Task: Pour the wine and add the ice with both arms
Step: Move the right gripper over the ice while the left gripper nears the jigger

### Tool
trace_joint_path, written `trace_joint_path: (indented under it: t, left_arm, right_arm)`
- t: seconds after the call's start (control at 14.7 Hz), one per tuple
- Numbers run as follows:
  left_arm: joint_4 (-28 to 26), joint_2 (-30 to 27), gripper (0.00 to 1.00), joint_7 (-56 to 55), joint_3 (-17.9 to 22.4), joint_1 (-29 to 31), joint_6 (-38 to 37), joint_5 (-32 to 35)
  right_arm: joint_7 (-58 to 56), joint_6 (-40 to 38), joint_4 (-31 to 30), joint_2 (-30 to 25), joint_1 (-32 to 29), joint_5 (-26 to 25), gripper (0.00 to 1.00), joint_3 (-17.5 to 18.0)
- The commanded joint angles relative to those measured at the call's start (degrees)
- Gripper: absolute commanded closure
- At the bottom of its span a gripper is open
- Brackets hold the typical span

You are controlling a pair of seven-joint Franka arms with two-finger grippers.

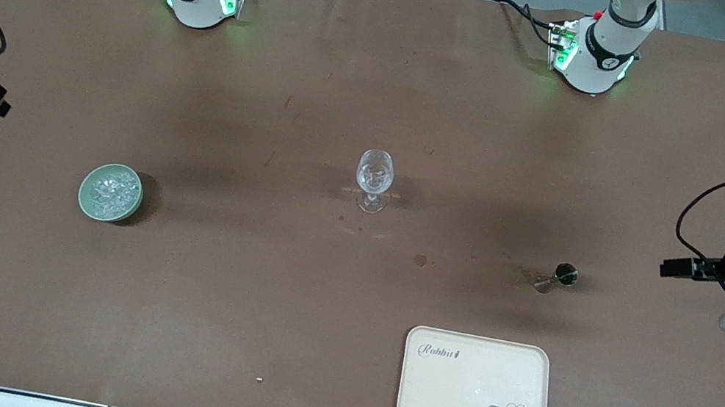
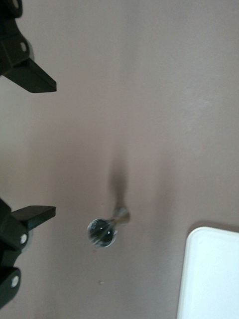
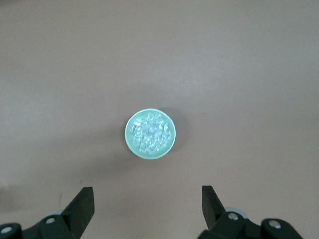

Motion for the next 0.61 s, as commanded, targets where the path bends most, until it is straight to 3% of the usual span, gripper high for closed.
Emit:
trace_joint_path:
  t: [0.0,0.14,0.41,0.54]
  left_arm:
    - [1.61,2.41,0.00,1.10,-0.32,1.16,1.39,-3.41]
    - [1.26,3.72,0.00,5.03,-0.41,2.04,3.49,-3.50]
    - [1.17,7.41,0.00,10.59,-0.41,5.99,4.82,-12.89]
    - [1.17,7.95,0.00,13.22,-0.67,7.14,4.91,-14.04]
  right_arm:
    - [-0.67,8.67,-8.16,-0.16,-0.38,0.82,0.04,0.21]
    - [-0.67,15.08,-11.68,2.20,0.05,0.82,0.04,0.30]
    - [-0.67,23.28,-16.17,6.16,0.06,0.82,0.04,0.30]
    - [-0.67,27.48,-18.72,8.44,0.06,0.82,0.05,0.30]
